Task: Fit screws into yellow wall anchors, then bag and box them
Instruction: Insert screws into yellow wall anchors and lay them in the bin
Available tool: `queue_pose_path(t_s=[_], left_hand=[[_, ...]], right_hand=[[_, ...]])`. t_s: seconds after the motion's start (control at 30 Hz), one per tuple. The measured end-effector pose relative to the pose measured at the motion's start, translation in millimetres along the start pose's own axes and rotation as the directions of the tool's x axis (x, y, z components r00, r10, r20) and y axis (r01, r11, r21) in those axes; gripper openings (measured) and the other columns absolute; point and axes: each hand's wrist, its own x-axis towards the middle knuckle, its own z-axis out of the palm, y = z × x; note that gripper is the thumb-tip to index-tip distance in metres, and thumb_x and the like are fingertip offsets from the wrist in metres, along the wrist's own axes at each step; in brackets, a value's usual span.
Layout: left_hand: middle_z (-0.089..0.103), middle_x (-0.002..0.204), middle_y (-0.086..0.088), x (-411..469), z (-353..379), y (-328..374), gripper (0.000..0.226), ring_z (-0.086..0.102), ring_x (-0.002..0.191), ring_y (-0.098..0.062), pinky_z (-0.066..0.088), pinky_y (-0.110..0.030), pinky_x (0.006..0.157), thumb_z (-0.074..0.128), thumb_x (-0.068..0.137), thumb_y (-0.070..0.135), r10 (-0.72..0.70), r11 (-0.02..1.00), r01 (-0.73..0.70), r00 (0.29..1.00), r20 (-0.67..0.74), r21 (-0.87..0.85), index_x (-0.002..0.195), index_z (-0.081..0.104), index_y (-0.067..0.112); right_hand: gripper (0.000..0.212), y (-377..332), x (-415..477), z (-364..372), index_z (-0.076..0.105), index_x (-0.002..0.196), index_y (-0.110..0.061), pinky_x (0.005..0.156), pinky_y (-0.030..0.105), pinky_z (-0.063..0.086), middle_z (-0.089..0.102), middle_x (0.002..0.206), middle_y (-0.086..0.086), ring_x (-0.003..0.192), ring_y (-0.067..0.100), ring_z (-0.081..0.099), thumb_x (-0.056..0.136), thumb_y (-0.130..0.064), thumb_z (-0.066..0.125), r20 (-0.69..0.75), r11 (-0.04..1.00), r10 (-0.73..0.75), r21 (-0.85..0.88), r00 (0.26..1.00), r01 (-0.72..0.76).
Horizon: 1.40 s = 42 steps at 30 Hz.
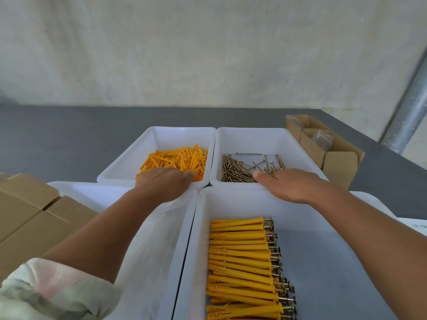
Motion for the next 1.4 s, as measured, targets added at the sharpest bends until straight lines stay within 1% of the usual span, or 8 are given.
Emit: queue_pose_path(t_s=[0.2,0.47,0.63,0.83,0.97,1.07,1.17,1.4], left_hand=[[0.059,0.083,0.002,1,0,-2,0.056,0.047,0.072,-0.013,0.026,-0.027,0.056,0.024,0.098,0.056,0.009,1.0,-0.009,1.0,-0.008,-0.001,0.081,0.061,0.018],[0.059,0.091,0.006,1,1,-5,0.04,0.054,0.089,-0.019,0.033,-0.031,0.066,0.027,0.096,0.06,0.038,0.993,-0.039,0.999,-0.011,-0.114,0.085,0.05,0.03],[0.057,0.135,0.01,-5,-4,-3,0.06,0.049,0.124,-0.022,0.033,-0.033,0.082,0.013,0.09,0.075,0.051,0.995,-0.046,0.998,0.047,-0.092,0.125,0.056,0.05],[0.06,0.086,0.008,-4,-5,0,0.075,0.053,0.087,-0.018,0.036,-0.033,0.073,0.01,0.086,0.08,0.019,0.999,-0.016,0.996,0.086,-0.027,0.084,0.066,0.03],[0.06,0.078,0.005,-5,-4,0,0.075,0.052,0.074,-0.013,0.035,-0.03,0.065,0.016,0.088,0.078,0.011,0.999,-0.01,0.999,0.039,-0.032,0.078,0.066,0.024],[0.063,0.075,0.002,-5,-3,1,0.073,0.055,0.072,-0.015,0.034,-0.028,0.059,0.025,0.088,0.076,-0.023,0.998,0.023,1.0,-0.005,-0.066,0.075,0.067,0.018],[0.063,0.075,0.001,-3,-3,2,0.071,0.057,0.073,-0.017,0.035,-0.029,0.06,0.03,0.087,0.075,-0.058,0.994,0.056,0.998,-0.018,-0.099,0.073,0.067,0.016],[0.06,0.075,0.01,-9,-7,3,0.039,0.054,0.074,-0.012,0.037,-0.028,0.061,0.049,0.086,0.064,-0.11,0.97,0.076,0.984,-0.137,-0.231,0.074,0.06,0.028]], right_hand=[[0.088,2,3,1,0.034,0.152,-0.027,0.114,0.044,0.026,0.028,0.16,0.003,0.146,0.026,0.026,0.087,-0.078,0.005,0.029,1.0,-0.004,0.023,1.0,0.003],[0.087,3,3,0,0.037,0.15,-0.027,0.113,0.041,0.026,0.03,0.159,0.002,0.146,0.025,0.026,0.087,-0.079,0.008,0.029,0.999,-0.019,0.043,0.999,0.018],[0.085,3,1,-1,0.039,0.149,-0.027,0.113,0.04,0.026,0.03,0.159,0.003,0.146,0.025,0.027,0.088,-0.078,0.01,0.033,0.996,-0.047,0.073,0.998,0.045],[0.085,1,-1,-2,0.044,0.146,-0.02,0.108,0.038,0.032,0.038,0.154,0.007,0.139,0.026,0.036,0.091,-0.074,0.011,0.028,0.995,-0.065,0.072,0.997,0.063],[0.086,0,-4,-3,0.043,0.146,-0.015,0.105,0.038,0.036,0.042,0.151,0.008,0.135,0.027,0.041,0.091,-0.074,0.015,0.012,0.995,-0.053,0.086,0.999,0.052],[0.075,0,-4,-3,0.063,0.115,-0.017,0.085,0.03,0.041,0.06,0.116,0.004,0.112,0.025,0.053,0.093,-0.072,0.017,0.01,0.993,-0.062,0.104,0.998,0.061],[0.064,0,-3,-4,0.05,0.067,-0.016,0.06,0.027,0.032,0.046,0.07,-0.001,0.069,0.015,0.049,0.095,-0.067,0.025,-0.05,0.986,-0.074,0.148,0.996,0.08],[0.036,1,-5,-6,0.065,0.068,-0.017,0.051,0.023,0.032,0.053,0.063,-0.01,0.06,0.008,0.051,0.091,-0.045,0.06,-0.284,0.955,-0.097,0.244,0.954,0.17]])
